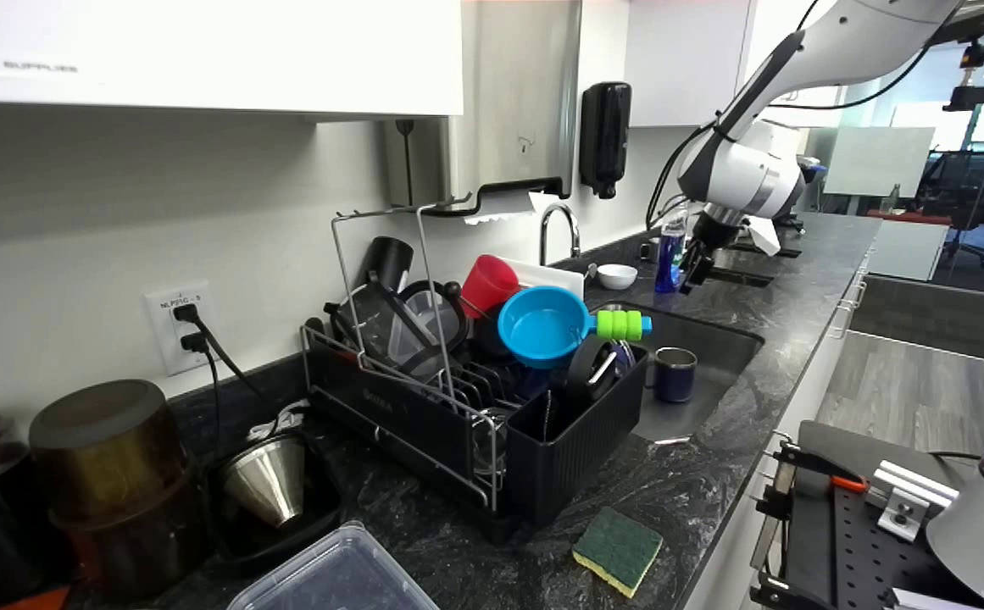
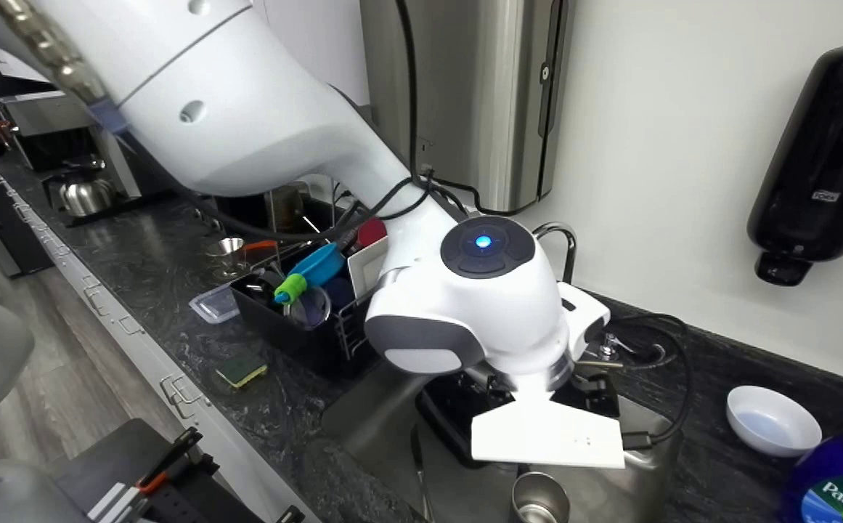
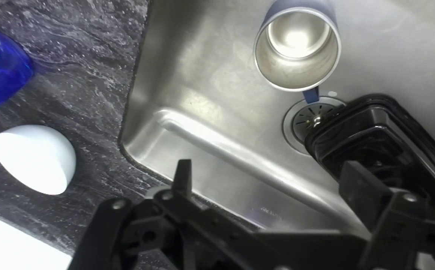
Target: Pick up the blue cup from the dish rack and put it in the sink.
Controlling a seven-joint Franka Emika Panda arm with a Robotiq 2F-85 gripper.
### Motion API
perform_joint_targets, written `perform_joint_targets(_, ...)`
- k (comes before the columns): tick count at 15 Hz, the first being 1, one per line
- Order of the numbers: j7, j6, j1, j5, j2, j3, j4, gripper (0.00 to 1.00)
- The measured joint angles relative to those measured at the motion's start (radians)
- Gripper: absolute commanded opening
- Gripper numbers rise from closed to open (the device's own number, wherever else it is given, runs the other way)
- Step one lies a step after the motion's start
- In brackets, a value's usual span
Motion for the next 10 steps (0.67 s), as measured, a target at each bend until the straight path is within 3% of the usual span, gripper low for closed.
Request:
perform_joint_targets(6, 0.25, 0.162, 0.049, -0.01, -0.105, -0.062, -0.132, 1.0)
perform_joint_targets(10, 0.391, 0.277, 0.148, -0.092, -0.104, -0.223, -0.24, 1.0)
